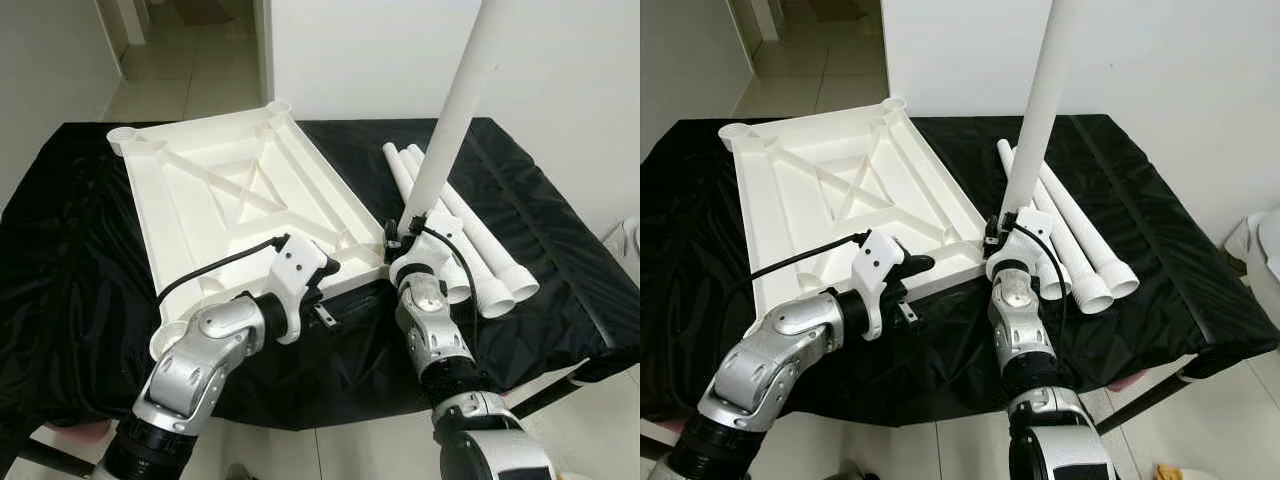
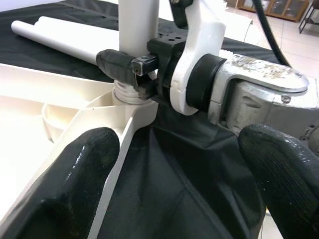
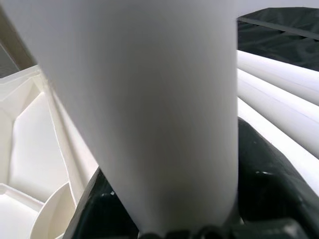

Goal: Building children table

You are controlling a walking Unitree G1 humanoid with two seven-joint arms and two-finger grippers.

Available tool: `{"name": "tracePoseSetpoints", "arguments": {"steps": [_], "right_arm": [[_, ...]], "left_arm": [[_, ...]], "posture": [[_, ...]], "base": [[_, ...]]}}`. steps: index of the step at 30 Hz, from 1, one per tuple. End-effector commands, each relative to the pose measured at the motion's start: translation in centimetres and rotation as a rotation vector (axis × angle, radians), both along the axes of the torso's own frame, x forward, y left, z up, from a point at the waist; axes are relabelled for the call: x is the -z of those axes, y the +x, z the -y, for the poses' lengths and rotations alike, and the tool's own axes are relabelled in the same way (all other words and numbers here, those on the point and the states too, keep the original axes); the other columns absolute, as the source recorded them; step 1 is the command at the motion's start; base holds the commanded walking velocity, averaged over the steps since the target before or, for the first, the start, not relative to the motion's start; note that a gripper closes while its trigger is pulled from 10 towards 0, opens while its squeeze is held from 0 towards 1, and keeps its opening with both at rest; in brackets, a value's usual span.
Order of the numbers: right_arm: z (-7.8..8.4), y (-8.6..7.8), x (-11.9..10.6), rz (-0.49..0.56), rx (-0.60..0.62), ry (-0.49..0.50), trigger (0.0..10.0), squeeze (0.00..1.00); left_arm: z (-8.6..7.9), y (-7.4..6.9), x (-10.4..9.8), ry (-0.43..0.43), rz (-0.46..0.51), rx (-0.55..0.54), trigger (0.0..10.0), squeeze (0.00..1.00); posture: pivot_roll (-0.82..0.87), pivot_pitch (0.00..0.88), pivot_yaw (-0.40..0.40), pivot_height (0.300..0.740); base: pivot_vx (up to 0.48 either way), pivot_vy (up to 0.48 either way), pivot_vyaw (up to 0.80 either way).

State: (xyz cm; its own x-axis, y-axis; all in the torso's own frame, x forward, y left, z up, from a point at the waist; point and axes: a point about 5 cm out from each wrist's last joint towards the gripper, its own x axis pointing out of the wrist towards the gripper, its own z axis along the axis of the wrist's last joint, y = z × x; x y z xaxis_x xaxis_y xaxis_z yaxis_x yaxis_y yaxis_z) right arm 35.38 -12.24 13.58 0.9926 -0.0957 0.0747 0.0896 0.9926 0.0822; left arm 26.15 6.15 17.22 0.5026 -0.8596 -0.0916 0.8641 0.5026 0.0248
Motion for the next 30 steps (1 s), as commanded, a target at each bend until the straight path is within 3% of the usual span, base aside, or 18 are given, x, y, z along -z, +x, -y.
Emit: {"name": "tracePoseSetpoints", "arguments": {"steps": [1,2,10,15,16,20,21,27,28,30], "right_arm": [[-0.2,-0.4,1.0,-0.041,-0.027,0.031,10.0,0.00],[-0.1,-0.5,0.8,-0.021,-0.041,0.036,10.0,1.00],[2.1,-0.4,-0.8,0.072,-0.210,0.017,10.0,1.00],[3.0,-0.3,-1.1,0.071,-0.293,0.022,10.0,1.00],[3.7,-0.2,-1.1,0.052,-0.377,0.016,10.0,1.00],[4.3,0.0,-0.9,0.019,-0.453,0.001,10.0,1.00],[4.5,0.1,-0.6,-0.001,-0.495,-0.027,10.0,0.00],[4.9,0.3,-0.2,-0.043,-0.603,-0.093,10.0,0.00],[5.0,0.6,-0.1,-0.070,-0.671,-0.167,10.0,0.00],[5.0,0.9,-0.2,-0.072,-0.680,-0.209,10.0,0.00]], "left_arm": [[0.1,-0.2,0.1,0.008,0.000,0.001,10.0,0.00],[0.1,-0.2,0.1,0.008,0.000,0.002,10.0,0.00],[0.1,-0.3,0.1,0.013,0.002,0.005,10.0,0.00],[0.1,-0.3,0.1,0.013,0.002,0.005,10.0,0.00],[0.1,-0.3,0.1,0.012,0.002,0.006,10.0,0.00],[0.1,-0.3,0.1,0.011,0.002,0.006,10.0,0.00],[0.1,-0.3,0.1,0.012,0.002,0.006,10.0,0.00],[0.1,-0.2,0.1,0.013,0.003,0.005,10.0,0.00],[0.0,-0.1,0.0,0.014,0.004,0.004,10.0,0.00],[0.0,-0.2,0.0,0.016,0.005,0.003,10.0,0.00]], "posture": [[-0.03,0.004,-0.017,0.740],[-0.03,0.005,-0.018,0.740],[-0.03,0.002,-0.018,0.740],[-0.03,0.002,-0.018,0.740],[-0.03,0.003,-0.018,0.740],[-0.03,0.001,-0.018,0.740],[-0.03,0.002,-0.016,0.740],[-0.03,0.002,-0.014,0.740],[-0.02,0.003,-0.009,0.740],[-0.02,0.003,-0.009,0.740]], "base": [[0.000,0.000,0.00],[0.000,0.000,0.00],[0.000,0.000,0.00],[0.000,0.000,0.00],[0.000,0.000,0.00],[0.000,0.000,0.00],[0.000,0.000,0.00],[0.000,0.000,0.00],[0.000,0.000,0.00],[0.000,0.000,0.00]]}}
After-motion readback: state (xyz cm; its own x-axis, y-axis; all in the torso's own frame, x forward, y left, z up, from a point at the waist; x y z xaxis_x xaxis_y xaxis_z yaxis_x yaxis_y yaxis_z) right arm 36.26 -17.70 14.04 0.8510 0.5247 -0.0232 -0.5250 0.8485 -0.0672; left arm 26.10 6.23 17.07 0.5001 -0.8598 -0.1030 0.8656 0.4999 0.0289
